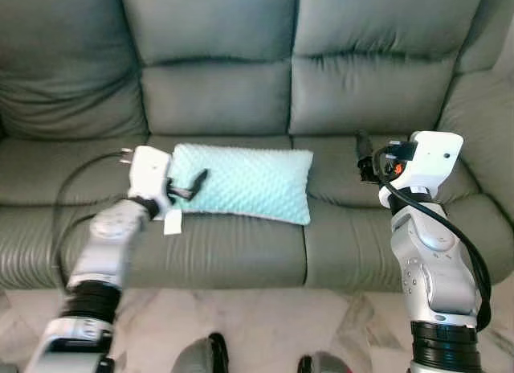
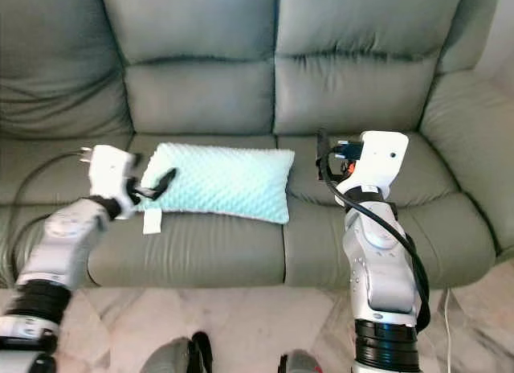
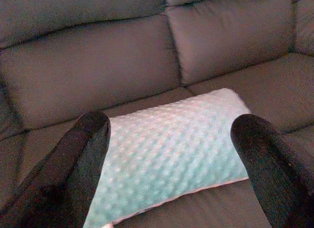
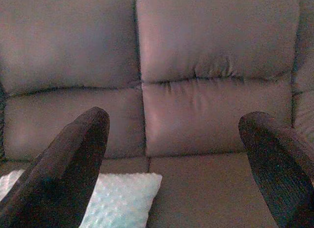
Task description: Move the pillow to the sofa
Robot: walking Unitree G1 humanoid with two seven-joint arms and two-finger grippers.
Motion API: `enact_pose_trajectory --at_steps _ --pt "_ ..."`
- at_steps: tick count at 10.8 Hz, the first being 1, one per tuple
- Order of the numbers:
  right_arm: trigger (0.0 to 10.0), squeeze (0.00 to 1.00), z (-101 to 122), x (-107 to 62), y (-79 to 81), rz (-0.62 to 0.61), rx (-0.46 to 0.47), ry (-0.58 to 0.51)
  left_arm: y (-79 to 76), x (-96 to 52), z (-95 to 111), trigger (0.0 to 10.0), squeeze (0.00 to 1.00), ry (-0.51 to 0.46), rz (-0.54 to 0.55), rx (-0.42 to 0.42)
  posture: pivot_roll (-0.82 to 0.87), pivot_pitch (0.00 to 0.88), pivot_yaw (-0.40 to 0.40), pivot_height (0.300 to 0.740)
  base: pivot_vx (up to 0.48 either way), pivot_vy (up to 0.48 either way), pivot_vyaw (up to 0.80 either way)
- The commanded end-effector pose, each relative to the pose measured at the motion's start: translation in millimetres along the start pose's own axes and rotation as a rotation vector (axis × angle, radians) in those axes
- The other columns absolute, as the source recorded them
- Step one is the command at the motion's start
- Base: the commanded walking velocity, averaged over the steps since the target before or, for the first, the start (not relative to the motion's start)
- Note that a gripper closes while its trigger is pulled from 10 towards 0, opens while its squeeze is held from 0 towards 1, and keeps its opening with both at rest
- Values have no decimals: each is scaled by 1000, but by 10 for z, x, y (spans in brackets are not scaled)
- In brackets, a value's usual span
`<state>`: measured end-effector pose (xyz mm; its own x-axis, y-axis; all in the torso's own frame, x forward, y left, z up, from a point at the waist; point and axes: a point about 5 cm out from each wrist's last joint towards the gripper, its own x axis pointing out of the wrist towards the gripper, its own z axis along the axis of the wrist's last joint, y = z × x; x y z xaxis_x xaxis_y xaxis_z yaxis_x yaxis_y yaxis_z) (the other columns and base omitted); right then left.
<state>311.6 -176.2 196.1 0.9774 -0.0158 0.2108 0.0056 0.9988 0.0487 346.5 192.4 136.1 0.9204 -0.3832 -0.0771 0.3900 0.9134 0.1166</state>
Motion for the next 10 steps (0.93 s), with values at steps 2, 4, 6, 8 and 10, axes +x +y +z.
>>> enact_pose_trajectory --at_steps 2,4,6,8,10 --pt "10000 0 -28 -15 19 3 14 -1 9 -75 -73 10000 0 35 -31 44 -161 105 31 740 0 0 0" --pt "10000 0 -28 -30 30 1 19 -5 -15 -90 -61 10000 0 17 -13 27 -165 102 36 740 0 0 0" --pt "10000 0 -52 -63 59 4 20 -4 -40 -113 -68 10000 0 -33 126 -54 -174 101 40 740 0 0 0" --pt "10000 0 -47 -72 64 3 30 -5 67 -285 -82 10000 0 -14 131 33 -162 106 34 740 0 0 0" --pt "10000 0 -69 -64 70 18 11 -2 169 -299 -69 10000 0 35 48 128 -147 109 36 740 0 0 0"
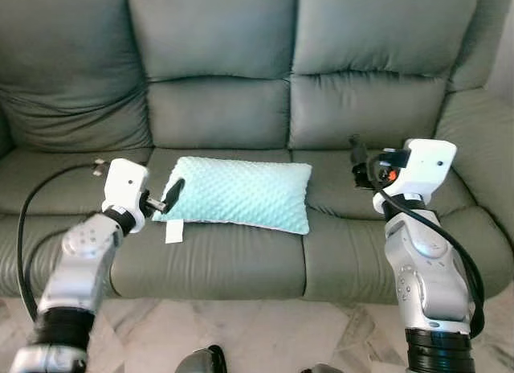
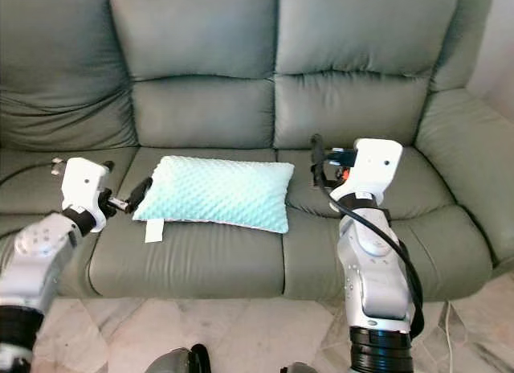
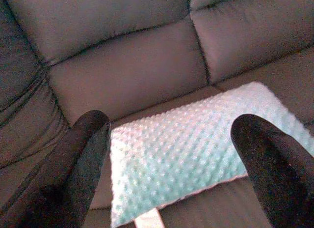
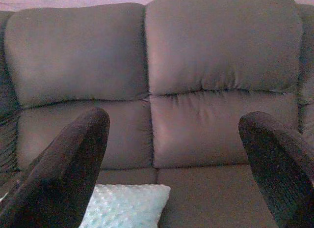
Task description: Move the pillow to the sofa
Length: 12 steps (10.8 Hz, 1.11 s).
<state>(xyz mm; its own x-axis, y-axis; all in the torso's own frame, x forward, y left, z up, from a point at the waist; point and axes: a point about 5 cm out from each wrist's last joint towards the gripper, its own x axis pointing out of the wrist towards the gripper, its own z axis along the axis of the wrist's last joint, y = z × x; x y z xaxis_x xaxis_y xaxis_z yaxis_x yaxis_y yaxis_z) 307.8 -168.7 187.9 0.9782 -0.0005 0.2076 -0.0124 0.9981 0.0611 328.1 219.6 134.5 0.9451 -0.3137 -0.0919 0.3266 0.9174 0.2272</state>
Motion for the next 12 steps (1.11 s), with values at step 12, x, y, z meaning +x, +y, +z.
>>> enact_pose_trajectory --at_steps 12 --pt "10000 0 -117 -28 145 98 28 54 -77 59 -36 10000 0 -23 231 -64 -156 108 1 740 0 0 733"
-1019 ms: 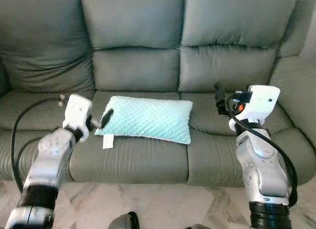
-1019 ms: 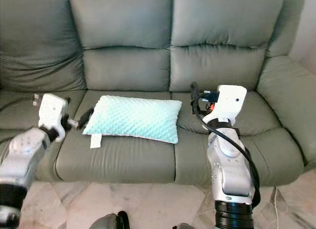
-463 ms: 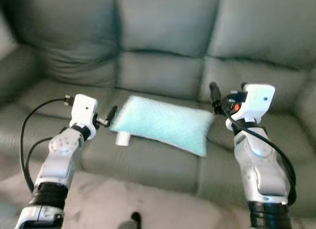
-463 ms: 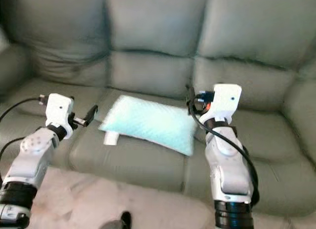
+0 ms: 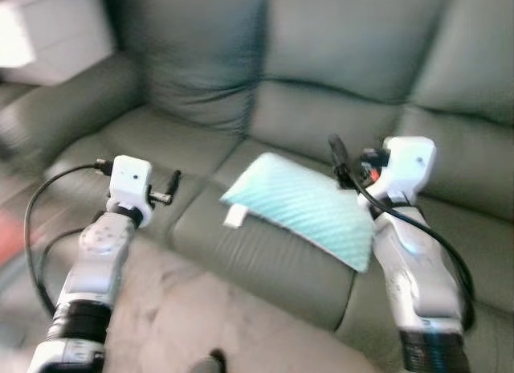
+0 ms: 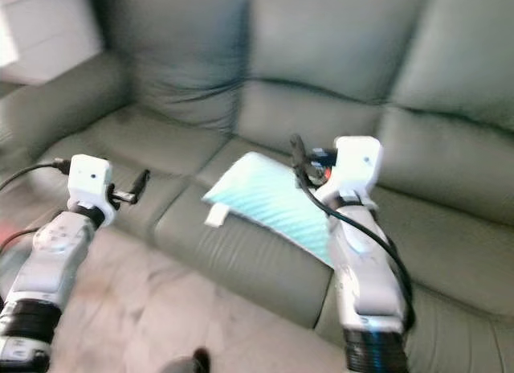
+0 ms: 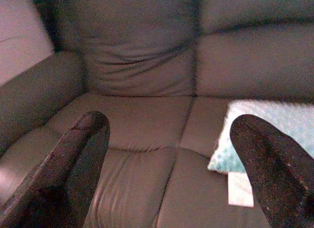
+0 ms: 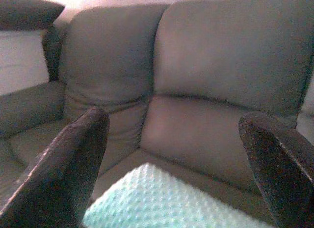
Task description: Move the pillow to the sofa
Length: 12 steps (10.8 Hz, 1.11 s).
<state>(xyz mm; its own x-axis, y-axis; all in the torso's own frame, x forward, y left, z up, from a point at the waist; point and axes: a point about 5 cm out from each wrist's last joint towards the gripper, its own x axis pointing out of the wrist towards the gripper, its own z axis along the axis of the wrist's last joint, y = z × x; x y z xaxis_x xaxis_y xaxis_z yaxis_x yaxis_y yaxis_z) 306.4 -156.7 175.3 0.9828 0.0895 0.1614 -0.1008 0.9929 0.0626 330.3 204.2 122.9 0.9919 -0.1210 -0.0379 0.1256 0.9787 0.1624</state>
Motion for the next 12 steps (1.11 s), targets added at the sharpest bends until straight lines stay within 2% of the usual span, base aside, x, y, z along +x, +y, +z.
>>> enact_pose_trajectory --at_steps 1,2,4,5,6,7,8,10,12 --pt "10000 0 -71 -18 22 9 27 29 52 -29 10 10000 0 -11 32 6 -154 108 2 740 0 0 0" --pt "10000 0 -266 -102 -2 4 37 96 -14 -116 -126 10000 0 17 37 -28 -151 107 0 740 0 0 0" --pt "10000 0 -466 -190 -17 9 47 171 -26 -188 -250 10000 0 49 53 -61 -146 107 -2 740 0 0 0" --pt "10000 0 -618 -277 -46 4 58 223 -15 -281 -389 10000 0 83 91 -78 -143 109 -5 740 0 0 0" --pt "10000 0 -669 -318 -67 2 49 237 -16 -380 -476 10000 0 103 119 -102 -142 112 -8 740 0 0 0" --pt "10000 0 -659 -319 -75 7 36 231 -42 -412 -491 10000 0 107 113 -107 -142 115 -11 740 0 0 0" --pt "10000 0 -648 -317 -81 16 17 224 -88 -444 -500 10000 0 111 98 -116 -143 116 -13 740 0 0 800" --pt "10000 0 -641 -319 -79 16 21 218 -149 -449 -506 10000 0 116 84 -134 -142 118 -15 740 0 0 800" --pt "10000 0 -624 -306 -59 24 22 210 -143 -411 -477 10000 0 117 108 -144 -140 119 -16 740 0 0 800"
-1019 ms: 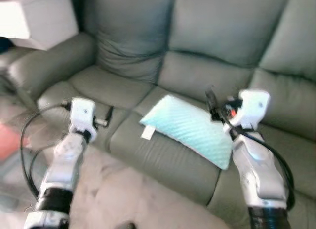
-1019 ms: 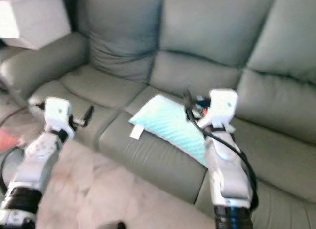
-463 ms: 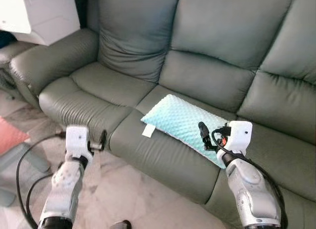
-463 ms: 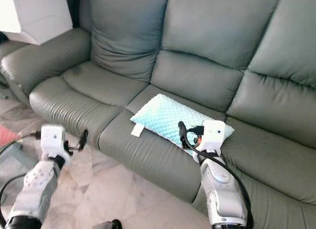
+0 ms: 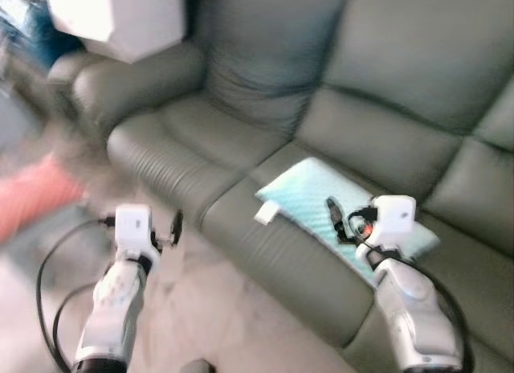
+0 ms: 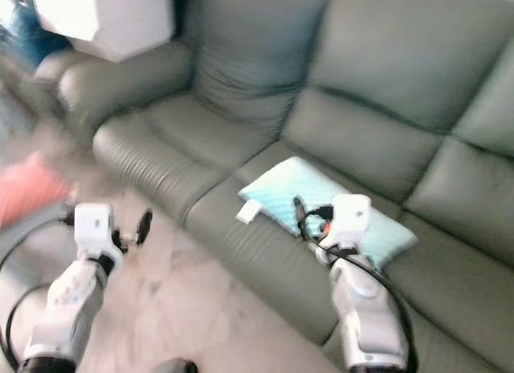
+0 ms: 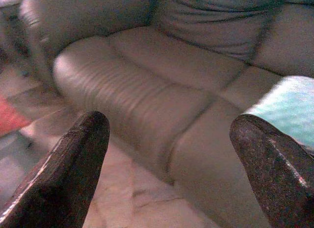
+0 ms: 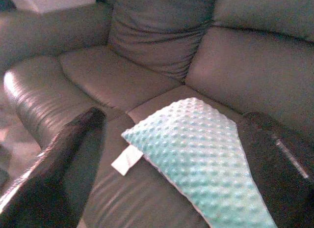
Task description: Move the pillow to the sofa
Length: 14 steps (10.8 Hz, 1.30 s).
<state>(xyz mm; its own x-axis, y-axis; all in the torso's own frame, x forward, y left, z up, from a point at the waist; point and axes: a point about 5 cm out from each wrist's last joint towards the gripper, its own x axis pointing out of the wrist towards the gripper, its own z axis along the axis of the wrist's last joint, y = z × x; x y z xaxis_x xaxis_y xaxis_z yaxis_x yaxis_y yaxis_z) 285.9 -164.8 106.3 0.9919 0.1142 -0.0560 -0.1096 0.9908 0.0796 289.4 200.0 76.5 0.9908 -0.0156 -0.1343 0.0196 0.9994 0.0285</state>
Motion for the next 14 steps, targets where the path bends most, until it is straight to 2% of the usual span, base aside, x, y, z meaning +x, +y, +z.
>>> enact_pose_trajectory --at_steps 1,5,10,12,14 --pt "10000 0 37 17 56 25 -1 -16 46 -7 16 10000 0 -1 19 -3 -142 120 -17 740 0 0 800" --pt "10000 0 77 41 101 57 -9 -30 9 38 80 10000 0 -15 32 -33 -140 119 -20 740 0 0 800" --pt "10000 0 124 61 116 74 -18 -42 60 39 73 10000 0 -6 82 -69 -144 126 -25 740 0 0 800" --pt "10000 0 95 43 111 74 2 -52 9 25 -20 10000 0 -8 46 -33 -142 121 -22 740 0 0 0" --pt "10000 0 34 -3 48 49 7 -37 125 -48 -79 10000 0 -35 111 -21 -144 122 -27 740 0 0 0"
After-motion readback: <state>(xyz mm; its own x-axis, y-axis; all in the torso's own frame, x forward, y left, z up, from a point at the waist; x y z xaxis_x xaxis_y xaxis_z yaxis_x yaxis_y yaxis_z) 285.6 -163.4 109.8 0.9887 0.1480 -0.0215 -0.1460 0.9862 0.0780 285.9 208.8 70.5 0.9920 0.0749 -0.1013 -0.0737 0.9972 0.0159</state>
